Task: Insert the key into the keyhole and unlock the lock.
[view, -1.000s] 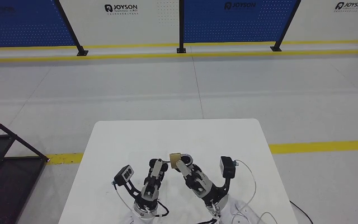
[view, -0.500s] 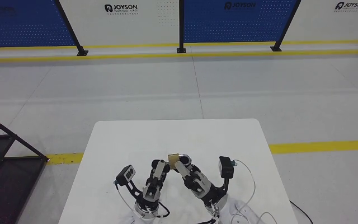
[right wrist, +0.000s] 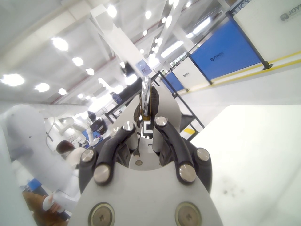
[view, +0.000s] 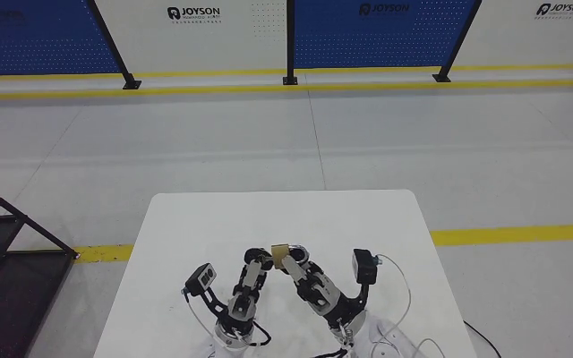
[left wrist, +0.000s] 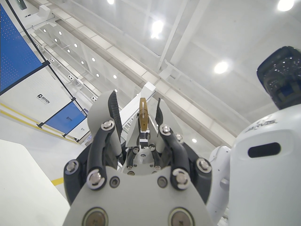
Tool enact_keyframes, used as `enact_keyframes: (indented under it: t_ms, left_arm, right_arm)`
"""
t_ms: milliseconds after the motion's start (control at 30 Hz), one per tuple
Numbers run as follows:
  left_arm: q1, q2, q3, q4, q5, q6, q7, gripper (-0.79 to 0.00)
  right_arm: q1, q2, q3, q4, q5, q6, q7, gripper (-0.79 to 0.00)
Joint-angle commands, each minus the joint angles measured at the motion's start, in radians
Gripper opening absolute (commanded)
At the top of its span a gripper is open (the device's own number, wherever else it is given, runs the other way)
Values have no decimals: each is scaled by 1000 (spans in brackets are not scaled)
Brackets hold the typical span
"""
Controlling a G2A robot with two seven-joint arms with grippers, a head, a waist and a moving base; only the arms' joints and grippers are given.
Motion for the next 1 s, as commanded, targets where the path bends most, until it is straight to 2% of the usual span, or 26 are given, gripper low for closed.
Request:
enact_keyframes:
  t_ms: [0,233,567,633,733,800,967]
  left_arm:
    - [0,4,-6,-2,9,0,-16,-434]
    - [8,30,-36,-19,-2,0,-77,-499]
    - [10,55,-49,-28,-15,0,-106,-526]
    - [10,59,-49,-29,-13,0,-106,-573]
    - [9,64,-46,-31,-11,0,-103,-594]
    - [9,67,-46,-29,-7,0,-101,-653]
    - [7,73,-46,-25,13,0,-93,-736]
  right_arm:
    - [-4,2,8,-2,6,-6,2,-785]
    - [-18,8,29,-14,25,-21,30,-785]
    - [-20,10,31,-21,26,-10,57,-785]
    - [-20,10,30,-21,25,-9,62,-785]
    - [-19,10,28,-21,23,-8,65,-785]
    - [-18,10,28,-21,23,-8,65,-785]
    - [-18,11,27,-21,22,-5,70,-785]
